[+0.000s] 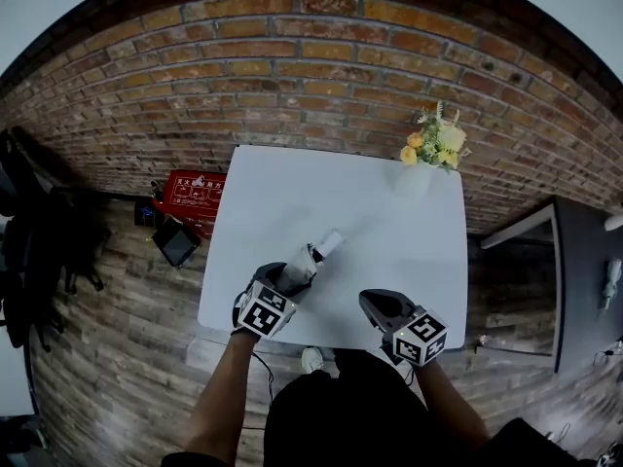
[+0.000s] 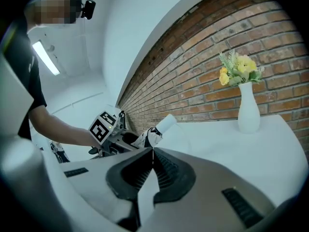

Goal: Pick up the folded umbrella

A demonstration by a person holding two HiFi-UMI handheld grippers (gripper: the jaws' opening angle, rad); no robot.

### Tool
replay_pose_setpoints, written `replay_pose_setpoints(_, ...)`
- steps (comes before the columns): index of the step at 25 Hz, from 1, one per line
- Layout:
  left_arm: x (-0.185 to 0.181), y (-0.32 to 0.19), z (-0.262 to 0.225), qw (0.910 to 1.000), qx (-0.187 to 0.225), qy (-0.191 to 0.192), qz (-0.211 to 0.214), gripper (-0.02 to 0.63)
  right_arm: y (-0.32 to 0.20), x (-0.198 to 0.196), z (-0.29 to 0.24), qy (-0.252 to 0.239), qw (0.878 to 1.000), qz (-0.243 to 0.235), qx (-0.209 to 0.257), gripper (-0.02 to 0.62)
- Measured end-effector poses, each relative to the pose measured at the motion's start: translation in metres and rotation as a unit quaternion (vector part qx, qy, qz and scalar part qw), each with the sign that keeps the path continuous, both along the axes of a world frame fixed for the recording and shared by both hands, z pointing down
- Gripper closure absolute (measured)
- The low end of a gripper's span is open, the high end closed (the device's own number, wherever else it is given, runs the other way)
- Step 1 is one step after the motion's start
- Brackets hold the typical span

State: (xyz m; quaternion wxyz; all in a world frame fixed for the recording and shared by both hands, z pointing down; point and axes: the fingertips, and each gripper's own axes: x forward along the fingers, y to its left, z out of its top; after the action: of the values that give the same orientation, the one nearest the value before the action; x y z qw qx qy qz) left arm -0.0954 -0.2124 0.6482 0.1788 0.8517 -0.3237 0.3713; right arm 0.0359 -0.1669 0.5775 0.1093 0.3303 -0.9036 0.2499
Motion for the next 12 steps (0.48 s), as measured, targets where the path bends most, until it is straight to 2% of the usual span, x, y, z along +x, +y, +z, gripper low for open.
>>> replay_pose_setpoints(5, -0.004, 0.021, -0.027, 0.9987, 0.026, 0.037, -0.021, 0.299, 0.016, -0.003, -0.013, -0.001, 1.000, 0.011, 0.017, 0.574)
replay_pose_setpoints(12, -0.013, 0.049, -0.056, 0.9953, 0.060, 0.068, -0.033, 0.299, 0.040, 0.000, -0.030, -0.003, 0.999, 0.031, 0.039, 0.574)
